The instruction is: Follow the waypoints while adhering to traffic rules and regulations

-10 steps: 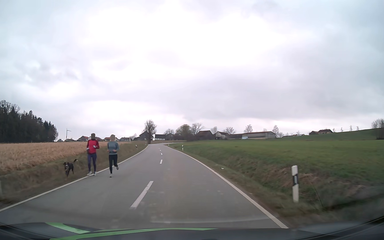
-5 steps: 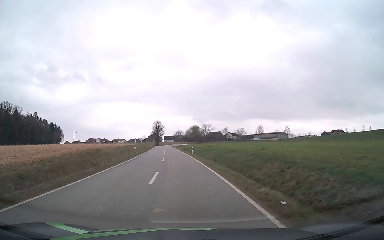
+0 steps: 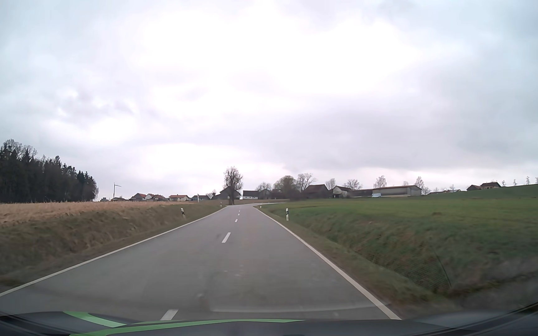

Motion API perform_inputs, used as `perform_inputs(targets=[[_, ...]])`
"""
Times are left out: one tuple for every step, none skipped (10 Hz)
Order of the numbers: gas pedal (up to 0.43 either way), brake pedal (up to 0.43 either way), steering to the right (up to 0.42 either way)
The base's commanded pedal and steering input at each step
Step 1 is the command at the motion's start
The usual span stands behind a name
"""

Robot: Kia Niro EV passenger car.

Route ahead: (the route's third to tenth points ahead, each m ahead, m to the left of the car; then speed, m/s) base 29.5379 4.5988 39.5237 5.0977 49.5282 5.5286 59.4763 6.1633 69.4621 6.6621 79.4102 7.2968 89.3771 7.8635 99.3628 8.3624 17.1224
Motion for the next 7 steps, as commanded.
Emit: perform_inputs(targets=[[0.287, 0.000, -0.023], [0.287, 0.000, -0.021], [0.287, 0.000, -0.018], [0.287, 0.000, -0.016], [0.299, 0.000, -0.013], [0.299, 0.000, -0.011], [0.299, 0.000, -0.009]])
